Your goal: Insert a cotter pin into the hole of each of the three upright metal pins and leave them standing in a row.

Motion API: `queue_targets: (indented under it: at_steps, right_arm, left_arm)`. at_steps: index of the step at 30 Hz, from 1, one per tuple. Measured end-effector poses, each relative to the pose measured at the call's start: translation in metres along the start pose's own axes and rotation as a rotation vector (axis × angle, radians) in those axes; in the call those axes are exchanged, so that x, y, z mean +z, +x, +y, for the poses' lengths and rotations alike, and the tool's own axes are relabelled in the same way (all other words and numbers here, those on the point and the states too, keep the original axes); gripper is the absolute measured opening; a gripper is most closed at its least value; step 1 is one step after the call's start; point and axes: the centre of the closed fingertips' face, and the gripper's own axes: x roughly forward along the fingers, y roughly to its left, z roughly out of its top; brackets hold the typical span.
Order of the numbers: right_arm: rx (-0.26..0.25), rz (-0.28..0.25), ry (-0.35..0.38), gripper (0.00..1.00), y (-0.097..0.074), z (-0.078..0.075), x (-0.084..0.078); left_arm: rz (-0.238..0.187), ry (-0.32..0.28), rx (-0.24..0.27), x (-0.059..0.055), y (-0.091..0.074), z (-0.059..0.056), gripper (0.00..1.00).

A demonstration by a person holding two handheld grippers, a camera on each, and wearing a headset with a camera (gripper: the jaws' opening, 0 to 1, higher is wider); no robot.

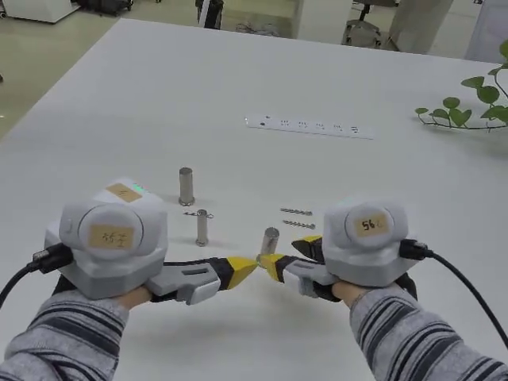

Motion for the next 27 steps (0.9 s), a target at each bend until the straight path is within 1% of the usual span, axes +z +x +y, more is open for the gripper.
queue_targets:
  at_steps: [1, 3, 4, 7, 8, 12, 16, 20, 27]
  right_arm:
    - [0.005, 0.003, -0.001, 0.29, -0.001, -0.002, 0.000]
    - [0.021, 0.019, -0.030, 0.30, -0.002, -0.007, -0.002]
    - [0.025, 0.044, -0.059, 0.29, -0.003, -0.012, -0.004]
    - [0.041, 0.055, -0.073, 0.30, -0.003, -0.018, -0.003]
    - [0.056, 0.068, -0.093, 0.30, -0.003, -0.021, -0.003]
    - [0.071, 0.100, -0.144, 0.30, -0.001, -0.030, -0.001]
    - [0.077, 0.112, -0.161, 0.30, 0.001, -0.040, 0.007]
    - [0.084, 0.144, -0.187, 0.29, 0.005, -0.048, 0.012]
    - [0.100, 0.200, -0.196, 0.28, 0.013, -0.058, 0.010]
  left_arm:
    - [-0.001, 0.002, 0.000, 0.000, 0.000, 0.000, 0.97]
    - [0.001, 0.005, -0.002, 0.000, 0.000, -0.001, 0.97]
    - [0.002, 0.004, -0.003, 0.000, 0.000, -0.001, 0.97]
    - [-0.003, -0.003, -0.002, 0.001, 0.000, -0.001, 0.97]
    - [-0.006, -0.004, -0.003, 0.001, 0.000, -0.001, 0.97]
    - [0.000, 0.002, -0.002, 0.000, 0.000, -0.001, 0.97]
    - [0.001, 0.003, -0.004, 0.000, 0.000, -0.001, 0.97]
    - [0.011, 0.006, -0.008, -0.002, 0.000, -0.003, 0.95]
    - [0.012, 0.004, -0.011, -0.002, 0.000, -0.003, 0.93]
